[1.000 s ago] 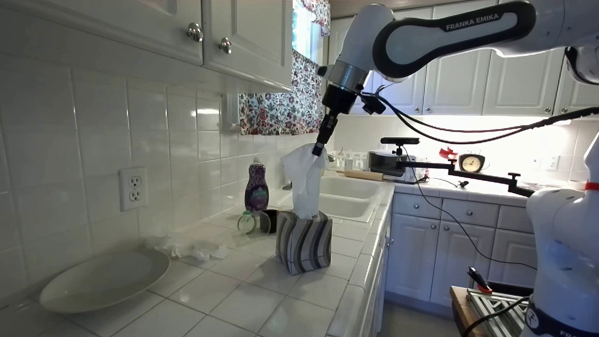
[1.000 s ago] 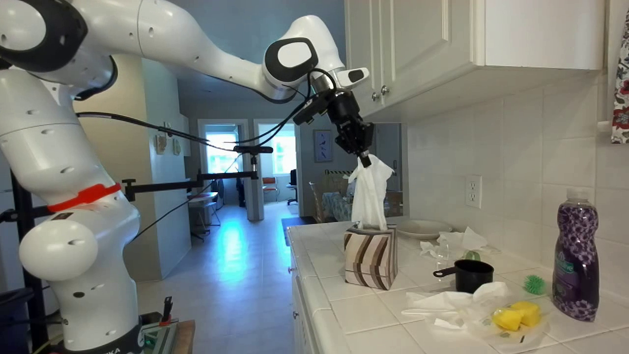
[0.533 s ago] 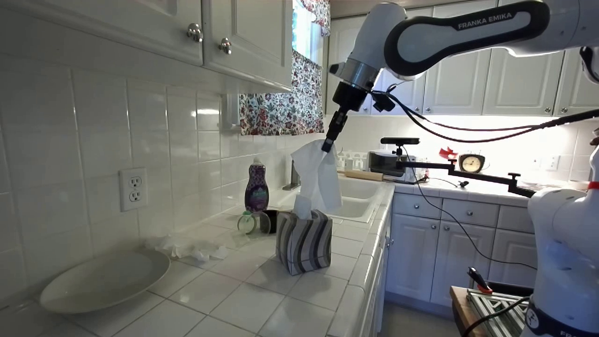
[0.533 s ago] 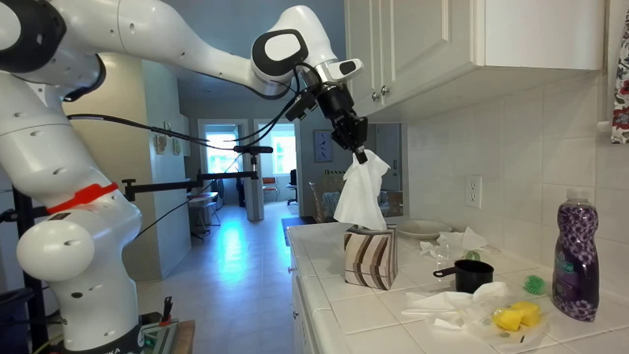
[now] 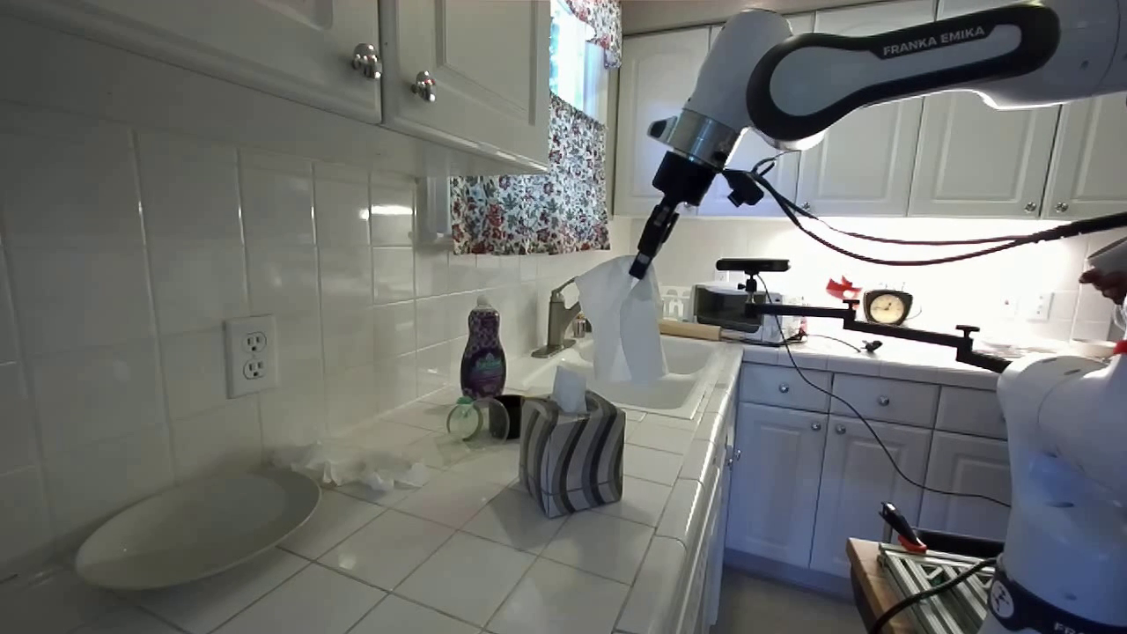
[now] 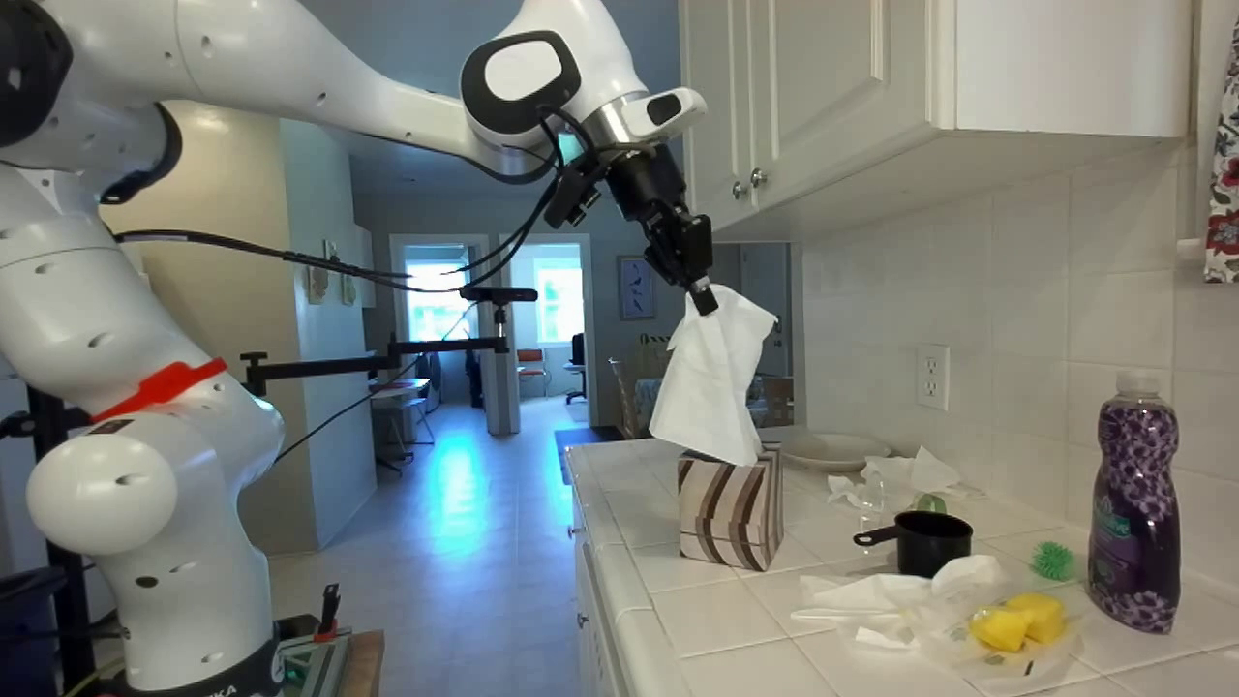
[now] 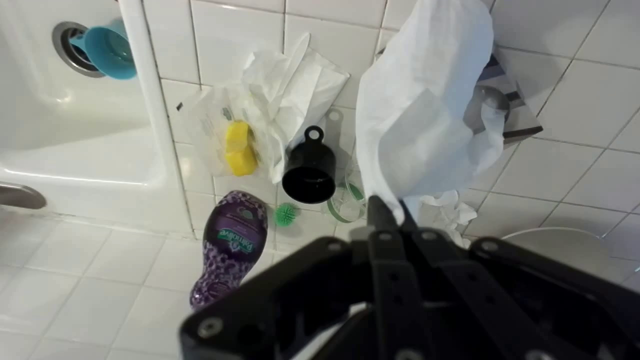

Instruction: Remove one piece of tissue from the tissue box

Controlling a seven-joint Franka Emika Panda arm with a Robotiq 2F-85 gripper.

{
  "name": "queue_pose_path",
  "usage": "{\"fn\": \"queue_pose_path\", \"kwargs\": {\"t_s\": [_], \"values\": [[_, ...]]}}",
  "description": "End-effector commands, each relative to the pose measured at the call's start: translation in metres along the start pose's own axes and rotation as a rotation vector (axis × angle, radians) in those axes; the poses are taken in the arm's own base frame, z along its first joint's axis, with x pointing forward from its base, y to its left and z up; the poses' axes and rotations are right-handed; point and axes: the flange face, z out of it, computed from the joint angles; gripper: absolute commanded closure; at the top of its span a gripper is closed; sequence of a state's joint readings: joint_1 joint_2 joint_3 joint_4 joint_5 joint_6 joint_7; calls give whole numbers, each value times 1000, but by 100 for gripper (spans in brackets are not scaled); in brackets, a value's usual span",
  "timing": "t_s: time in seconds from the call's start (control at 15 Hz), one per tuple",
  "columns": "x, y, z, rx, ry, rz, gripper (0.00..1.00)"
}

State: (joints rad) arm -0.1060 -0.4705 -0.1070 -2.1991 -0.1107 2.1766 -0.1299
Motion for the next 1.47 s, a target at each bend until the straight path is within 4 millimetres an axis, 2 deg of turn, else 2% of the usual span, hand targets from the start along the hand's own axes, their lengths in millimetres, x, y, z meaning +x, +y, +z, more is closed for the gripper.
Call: {"fn": "queue_pose_path", "kwargs": {"t_s": [0.0,0.33,0.6,1.4], "values": [[-19,18,-3,6,-2,68,100],[-35,49,5,24,-9,145,100],[-49,75,19,49,-15,201,100],[-70,121,60,105,29,277,100]]}}
